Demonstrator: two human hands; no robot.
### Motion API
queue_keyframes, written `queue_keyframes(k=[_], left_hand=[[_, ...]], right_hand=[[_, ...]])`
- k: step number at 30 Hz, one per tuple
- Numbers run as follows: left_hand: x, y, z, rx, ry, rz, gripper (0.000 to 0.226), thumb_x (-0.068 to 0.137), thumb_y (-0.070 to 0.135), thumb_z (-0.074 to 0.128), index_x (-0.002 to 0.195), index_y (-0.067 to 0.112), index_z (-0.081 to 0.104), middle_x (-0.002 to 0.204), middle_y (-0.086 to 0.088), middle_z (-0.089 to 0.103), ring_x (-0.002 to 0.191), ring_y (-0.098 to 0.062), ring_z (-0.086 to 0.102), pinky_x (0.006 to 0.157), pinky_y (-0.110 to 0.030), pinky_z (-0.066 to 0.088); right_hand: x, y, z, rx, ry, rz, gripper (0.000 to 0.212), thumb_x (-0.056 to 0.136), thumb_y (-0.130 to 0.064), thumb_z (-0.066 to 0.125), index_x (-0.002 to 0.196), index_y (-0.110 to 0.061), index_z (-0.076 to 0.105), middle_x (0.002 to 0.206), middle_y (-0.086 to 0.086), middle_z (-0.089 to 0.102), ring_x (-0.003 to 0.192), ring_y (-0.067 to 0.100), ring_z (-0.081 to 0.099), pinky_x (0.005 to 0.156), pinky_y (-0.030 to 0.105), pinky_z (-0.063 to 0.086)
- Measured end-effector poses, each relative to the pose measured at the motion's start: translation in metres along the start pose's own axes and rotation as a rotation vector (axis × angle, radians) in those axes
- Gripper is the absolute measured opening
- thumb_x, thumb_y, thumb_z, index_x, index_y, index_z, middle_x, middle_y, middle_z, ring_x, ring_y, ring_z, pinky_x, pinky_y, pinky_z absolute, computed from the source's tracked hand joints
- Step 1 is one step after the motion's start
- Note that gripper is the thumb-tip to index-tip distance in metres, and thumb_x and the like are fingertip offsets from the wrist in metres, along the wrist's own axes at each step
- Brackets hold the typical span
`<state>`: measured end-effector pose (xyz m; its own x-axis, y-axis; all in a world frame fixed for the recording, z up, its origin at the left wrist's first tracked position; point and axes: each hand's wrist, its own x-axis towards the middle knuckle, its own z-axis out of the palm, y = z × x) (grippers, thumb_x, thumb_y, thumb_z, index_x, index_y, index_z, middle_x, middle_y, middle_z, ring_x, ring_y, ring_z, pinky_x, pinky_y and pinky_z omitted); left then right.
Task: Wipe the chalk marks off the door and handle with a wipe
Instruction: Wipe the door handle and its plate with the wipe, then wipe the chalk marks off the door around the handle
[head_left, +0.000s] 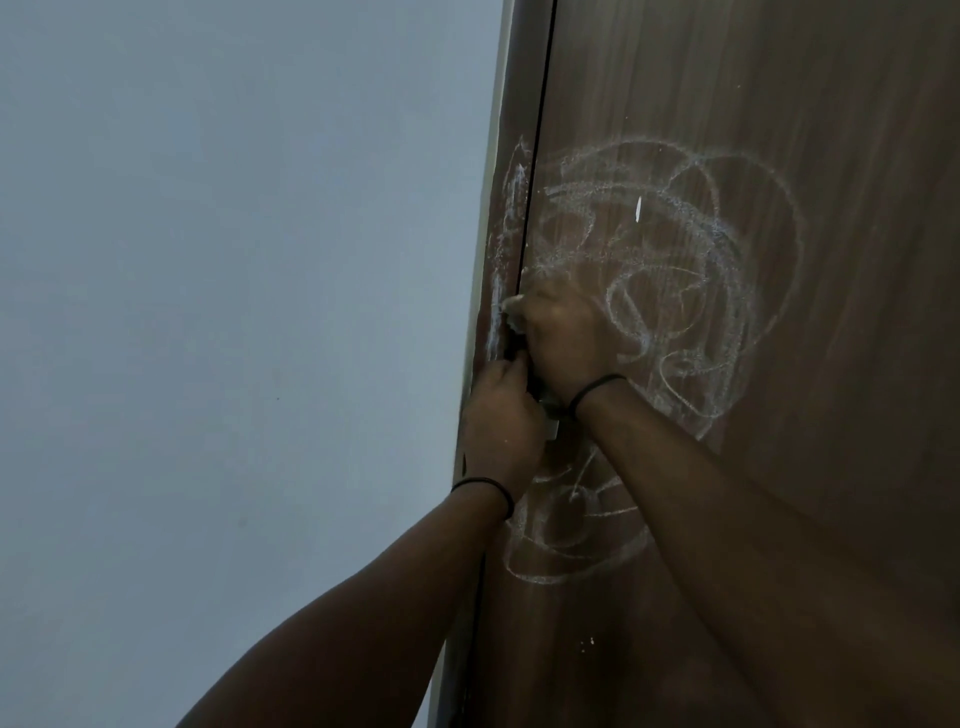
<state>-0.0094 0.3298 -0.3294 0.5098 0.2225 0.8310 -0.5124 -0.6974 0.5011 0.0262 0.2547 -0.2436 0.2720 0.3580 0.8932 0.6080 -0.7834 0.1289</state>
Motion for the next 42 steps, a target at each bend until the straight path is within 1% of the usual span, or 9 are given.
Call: queue_keyframes(k=[2,11,14,19,23,29,32,35,42], left_hand=[[0.001,-0.001,-0.001,0.055,-0.064,0.031,0.044,0.094,0.017,0.036,0.133,0.009,0.055,0.112,-0.009,0.061,0.097,-0.021,0.057,0.086,-0.038,0.053],[0.014,0.003,-0.001,0.345,-0.138,0.100,0.060,0.098,0.017,0.034,0.155,0.016,0.017,0.131,-0.018,0.046,0.115,-0.028,0.047,0.094,-0.037,0.048],[0.016,0.006,-0.001,0.460,-0.174,0.072,0.065,0.096,0.015,0.040,0.156,0.017,0.015,0.136,-0.019,0.043,0.120,-0.030,0.046,0.100,-0.037,0.045],[0.023,0.013,-0.002,0.472,-0.118,0.132,0.056,0.098,0.014,0.037,0.153,0.010,0.025,0.142,-0.016,0.041,0.126,-0.029,0.042,0.103,-0.035,0.040],[0.026,0.013,-0.001,0.437,-0.149,0.187,0.055,0.100,0.013,0.031,0.154,0.009,0.021,0.162,-0.011,0.019,0.150,-0.026,0.015,0.122,-0.039,0.020],[0.021,0.004,0.007,0.473,-0.252,0.260,0.057,0.100,0.014,0.031,0.155,0.012,0.016,0.164,-0.007,0.009,0.152,-0.021,0.007,0.121,-0.032,0.001],[0.024,0.007,0.008,0.467,-0.242,0.231,0.054,0.101,0.019,0.030,0.154,0.013,0.021,0.163,-0.006,0.016,0.151,-0.021,0.014,0.123,-0.035,0.012],[0.025,0.005,0.005,0.450,-0.242,0.251,0.056,0.101,0.018,0.031,0.155,0.013,0.017,0.163,-0.004,0.015,0.151,-0.019,0.013,0.123,-0.035,0.013],[0.022,-0.002,0.004,0.369,-0.264,0.267,0.057,0.100,0.019,0.032,0.155,0.011,0.019,0.163,-0.006,0.017,0.151,-0.020,0.014,0.123,-0.035,0.014]], right_hand=[[-0.009,0.007,0.002,0.022,-0.063,-0.006,0.010,0.086,-0.004,0.065,0.081,-0.001,0.073,0.086,0.013,0.064,0.085,0.025,0.058,0.069,0.021,0.042],[-0.024,0.022,-0.006,0.027,0.076,0.044,0.013,0.091,-0.013,0.060,0.097,-0.009,0.071,0.101,0.004,0.066,0.095,0.020,0.058,0.077,0.029,0.051],[-0.041,0.042,-0.017,-0.053,0.006,-0.005,0.013,0.087,-0.007,0.062,0.097,-0.006,0.071,0.103,0.009,0.065,0.097,0.025,0.058,0.074,0.039,0.053],[-0.011,0.035,-0.016,-0.082,0.157,0.163,0.011,0.084,-0.007,0.064,0.086,-0.012,0.073,0.085,0.004,0.067,0.082,0.023,0.056,0.067,0.026,0.039],[-0.031,0.036,-0.016,-0.068,0.066,0.042,0.007,0.085,-0.009,0.066,0.087,-0.012,0.073,0.088,0.003,0.068,0.082,0.022,0.058,0.065,0.032,0.049],[0.017,0.038,-0.029,-0.083,0.220,0.136,0.018,0.085,-0.011,0.057,0.079,-0.012,0.074,0.086,0.005,0.070,0.083,0.023,0.062,0.068,0.033,0.052],[0.018,0.024,-0.015,-0.167,0.102,-0.102,0.022,0.085,-0.004,0.061,0.103,-0.008,0.073,0.109,0.010,0.070,0.102,0.027,0.064,0.087,0.036,0.054],[0.001,0.038,-0.014,-0.215,-0.159,-0.224,0.042,0.095,-0.006,0.045,0.137,-0.006,0.052,0.146,0.010,0.047,0.138,0.026,0.041,0.118,0.038,0.024],[0.009,0.045,-0.028,-0.392,-0.284,-0.222,0.059,0.096,-0.027,0.023,0.152,-0.008,0.021,0.160,0.011,0.020,0.149,0.023,0.014,0.122,0.041,0.009]])
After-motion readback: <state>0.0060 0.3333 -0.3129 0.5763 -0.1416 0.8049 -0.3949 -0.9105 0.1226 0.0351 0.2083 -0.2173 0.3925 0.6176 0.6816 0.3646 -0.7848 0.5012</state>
